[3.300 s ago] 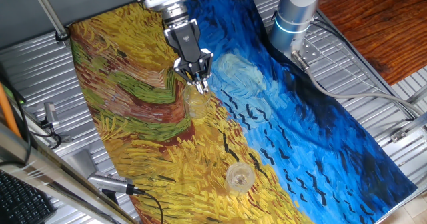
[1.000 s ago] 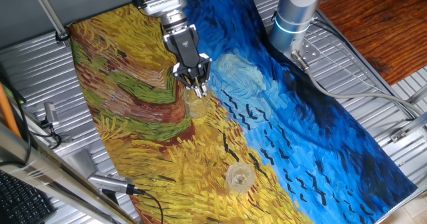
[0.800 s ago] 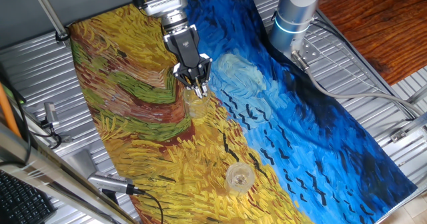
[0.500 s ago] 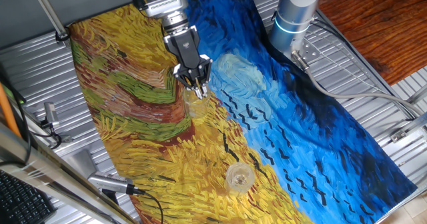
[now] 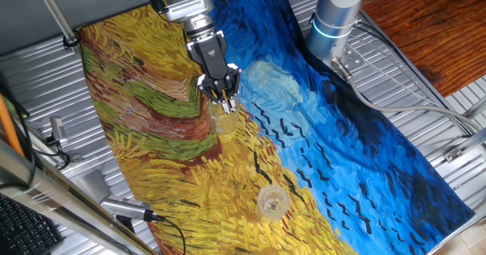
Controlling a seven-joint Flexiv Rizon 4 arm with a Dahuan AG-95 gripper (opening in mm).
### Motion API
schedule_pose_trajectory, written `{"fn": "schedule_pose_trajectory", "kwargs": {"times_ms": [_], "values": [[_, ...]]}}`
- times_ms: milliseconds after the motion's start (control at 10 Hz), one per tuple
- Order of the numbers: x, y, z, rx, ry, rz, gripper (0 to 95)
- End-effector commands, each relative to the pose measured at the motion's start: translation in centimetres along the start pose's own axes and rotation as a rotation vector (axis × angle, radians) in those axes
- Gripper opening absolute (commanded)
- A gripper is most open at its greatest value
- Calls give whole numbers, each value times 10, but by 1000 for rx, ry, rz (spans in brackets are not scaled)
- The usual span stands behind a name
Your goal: Stir the beaker with a glass rod
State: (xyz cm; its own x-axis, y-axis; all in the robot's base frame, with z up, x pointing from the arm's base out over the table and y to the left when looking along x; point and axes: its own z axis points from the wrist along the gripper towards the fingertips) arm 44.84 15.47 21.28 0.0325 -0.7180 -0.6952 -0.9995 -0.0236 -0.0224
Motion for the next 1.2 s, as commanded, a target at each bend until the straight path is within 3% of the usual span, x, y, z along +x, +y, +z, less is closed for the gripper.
{"fn": "schedule_pose_trajectory", "kwargs": {"times_ms": [100, 1200], "values": [[0, 0, 2, 0, 4, 1, 0], [-1, -1, 5, 0, 10, 1, 0]]}}
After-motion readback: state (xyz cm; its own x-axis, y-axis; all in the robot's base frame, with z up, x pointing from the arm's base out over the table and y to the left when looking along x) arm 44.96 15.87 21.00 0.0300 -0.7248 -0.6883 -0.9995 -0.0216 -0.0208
